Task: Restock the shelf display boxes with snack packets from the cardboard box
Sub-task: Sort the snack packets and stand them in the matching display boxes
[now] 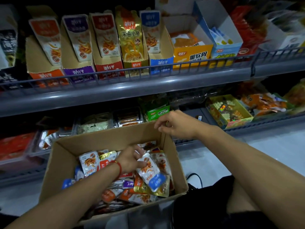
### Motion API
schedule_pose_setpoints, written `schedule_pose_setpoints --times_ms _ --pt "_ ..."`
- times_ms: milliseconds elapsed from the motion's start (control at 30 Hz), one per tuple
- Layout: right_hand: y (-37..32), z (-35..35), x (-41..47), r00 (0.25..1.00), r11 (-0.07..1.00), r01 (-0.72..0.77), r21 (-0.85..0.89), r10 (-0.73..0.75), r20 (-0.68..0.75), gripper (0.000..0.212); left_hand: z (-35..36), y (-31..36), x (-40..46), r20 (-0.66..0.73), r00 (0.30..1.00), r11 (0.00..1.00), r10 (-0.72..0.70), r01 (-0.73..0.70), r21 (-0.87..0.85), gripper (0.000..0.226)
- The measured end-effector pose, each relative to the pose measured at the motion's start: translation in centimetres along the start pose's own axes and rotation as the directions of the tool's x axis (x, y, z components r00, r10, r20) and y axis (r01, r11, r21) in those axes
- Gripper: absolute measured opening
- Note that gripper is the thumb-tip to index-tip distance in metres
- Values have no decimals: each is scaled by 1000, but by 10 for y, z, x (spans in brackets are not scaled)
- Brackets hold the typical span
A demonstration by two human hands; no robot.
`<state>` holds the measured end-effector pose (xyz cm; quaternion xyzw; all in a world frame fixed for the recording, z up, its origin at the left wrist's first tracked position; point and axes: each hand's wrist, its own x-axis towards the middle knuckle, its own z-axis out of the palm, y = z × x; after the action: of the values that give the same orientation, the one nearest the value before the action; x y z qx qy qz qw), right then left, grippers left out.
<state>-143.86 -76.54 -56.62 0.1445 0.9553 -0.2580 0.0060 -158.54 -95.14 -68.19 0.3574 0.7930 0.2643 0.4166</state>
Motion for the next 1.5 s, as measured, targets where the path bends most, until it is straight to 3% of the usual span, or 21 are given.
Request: schedule_pose_setpoints --times_ms 133,300,367,433,533,667,800,967,1067,1167,1333,1500 --pt "-2 1 3 993 999 -37 40 32 109 24 -42 15 -31 3 997 922 -78 73 -381 17" --pt "-13 8 4 977 989 -129 75 114 182 45 -77 37 -62 -65 994 658 -90 10 -753 20" --pt "-20 10 4 983 959 -153 240 124 132 33 -84 45 -69 -79 994 560 -69 -27 -828 27" --pt "-25 8 2 985 844 -171 508 153 77 23 -87 52 -74 -81 996 473 -47 -49 -880 31" --pt "-31 -1 0 978 709 -185 681 199 59 25 -91 60 -82 -97 995 380 -24 -80 -922 26" --pt "-37 -6 -1 965 574 -206 792 255 66 38 -96 65 -88 -73 996 355 41 -83 -931 30" --pt "-46 -11 -2 954 512 -147 846 300 -16 22 -101 66 -91 -61 993 362 100 -93 -927 31" --pt "-56 -21 -5 905 519 -69 852 391 -165 30 -99 70 -96 -157 984 363 89 -179 -914 45" --pt "-59 -26 -6 882 520 -7 854 405 -239 25 -97 73 -99 -143 984 366 111 -174 -914 44" --pt "-60 -33 -8 857 658 24 753 374 -354 13 -96 71 -100 -144 982 432 123 -183 -883 39" --pt "-62 -93 -10 804 967 15 256 140 -578 14 -104 66 -101 -209 975 528 80 -219 -821 32" --pt "-60 -182 15 592 983 -51 -174 -110 -799 24 -110 64 -103 -213 977 565 8 -180 -805 20"
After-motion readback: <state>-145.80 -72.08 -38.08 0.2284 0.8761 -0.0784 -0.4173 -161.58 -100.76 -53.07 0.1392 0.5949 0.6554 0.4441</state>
